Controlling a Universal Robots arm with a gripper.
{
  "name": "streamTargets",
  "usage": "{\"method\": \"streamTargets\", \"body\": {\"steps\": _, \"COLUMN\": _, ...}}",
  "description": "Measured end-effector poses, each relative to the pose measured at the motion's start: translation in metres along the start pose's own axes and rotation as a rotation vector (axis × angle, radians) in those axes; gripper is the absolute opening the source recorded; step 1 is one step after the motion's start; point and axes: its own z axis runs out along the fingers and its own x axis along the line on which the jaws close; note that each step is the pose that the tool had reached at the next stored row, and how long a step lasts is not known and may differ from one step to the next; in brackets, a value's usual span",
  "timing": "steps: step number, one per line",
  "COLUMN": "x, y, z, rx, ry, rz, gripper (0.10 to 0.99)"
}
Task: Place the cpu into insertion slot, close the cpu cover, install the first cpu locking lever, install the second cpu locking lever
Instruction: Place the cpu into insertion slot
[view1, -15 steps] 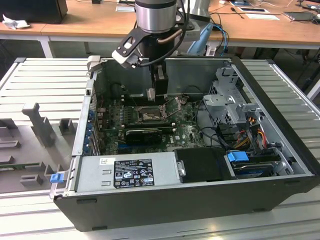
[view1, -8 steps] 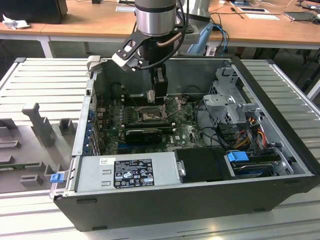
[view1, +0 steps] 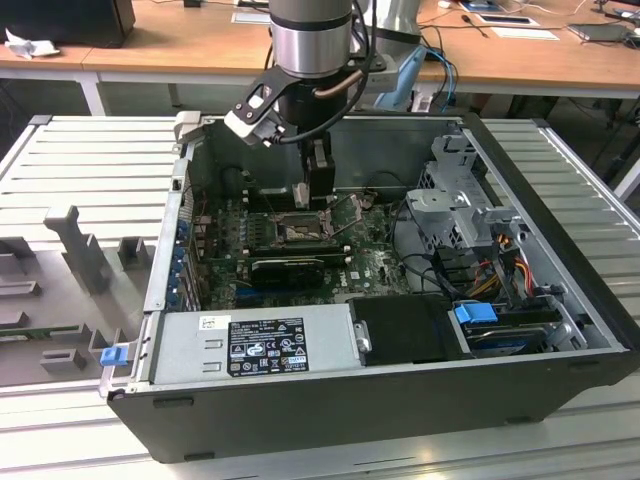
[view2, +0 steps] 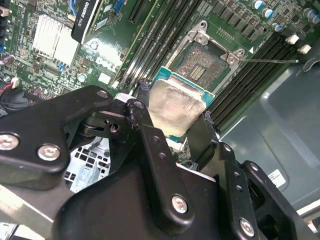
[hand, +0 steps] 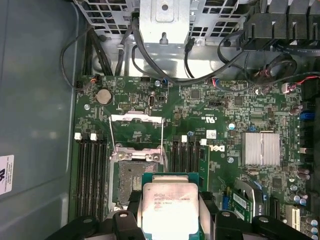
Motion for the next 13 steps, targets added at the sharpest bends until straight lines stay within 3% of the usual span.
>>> {"method": "streamTargets", "body": {"steps": 13, "x": -0.0002, "y": -0.0006, "z": 0.0068, "rx": 0.003, "ry": 0.0, "rz": 0.0, "gripper": 0.537}}
